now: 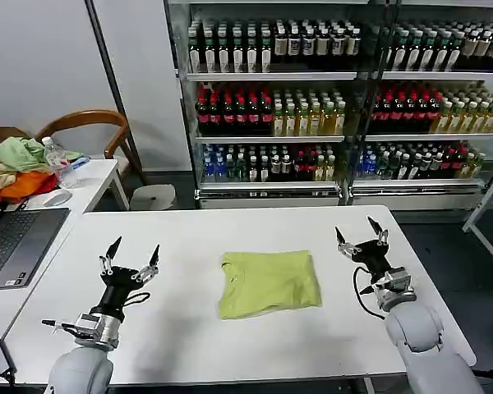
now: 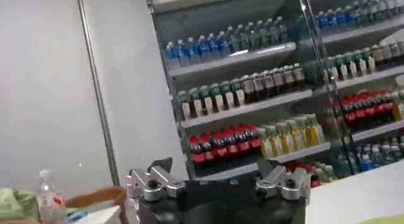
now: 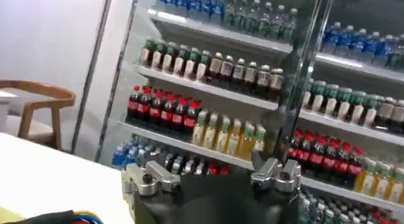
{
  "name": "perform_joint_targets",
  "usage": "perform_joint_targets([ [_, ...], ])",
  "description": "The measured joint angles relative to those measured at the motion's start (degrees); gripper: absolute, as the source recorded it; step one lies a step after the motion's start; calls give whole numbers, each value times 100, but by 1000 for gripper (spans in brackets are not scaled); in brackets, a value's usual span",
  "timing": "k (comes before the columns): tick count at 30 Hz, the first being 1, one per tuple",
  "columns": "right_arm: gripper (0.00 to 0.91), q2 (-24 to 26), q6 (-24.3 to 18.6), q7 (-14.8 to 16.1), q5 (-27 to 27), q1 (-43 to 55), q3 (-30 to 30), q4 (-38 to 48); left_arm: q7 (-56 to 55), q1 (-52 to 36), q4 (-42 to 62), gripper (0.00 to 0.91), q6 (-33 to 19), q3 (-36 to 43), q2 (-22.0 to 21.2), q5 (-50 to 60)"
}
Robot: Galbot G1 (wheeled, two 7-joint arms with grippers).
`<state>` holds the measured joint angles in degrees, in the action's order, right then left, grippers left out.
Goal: Fold and organize the clothes.
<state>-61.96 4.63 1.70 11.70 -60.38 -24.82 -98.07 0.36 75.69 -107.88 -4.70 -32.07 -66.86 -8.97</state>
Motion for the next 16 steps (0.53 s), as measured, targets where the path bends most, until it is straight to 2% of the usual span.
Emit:
perform_joint_targets([
  [16, 907, -17, -352, 35, -271, -103, 96, 68, 60, 11, 137, 907, -224, -87, -19, 144],
])
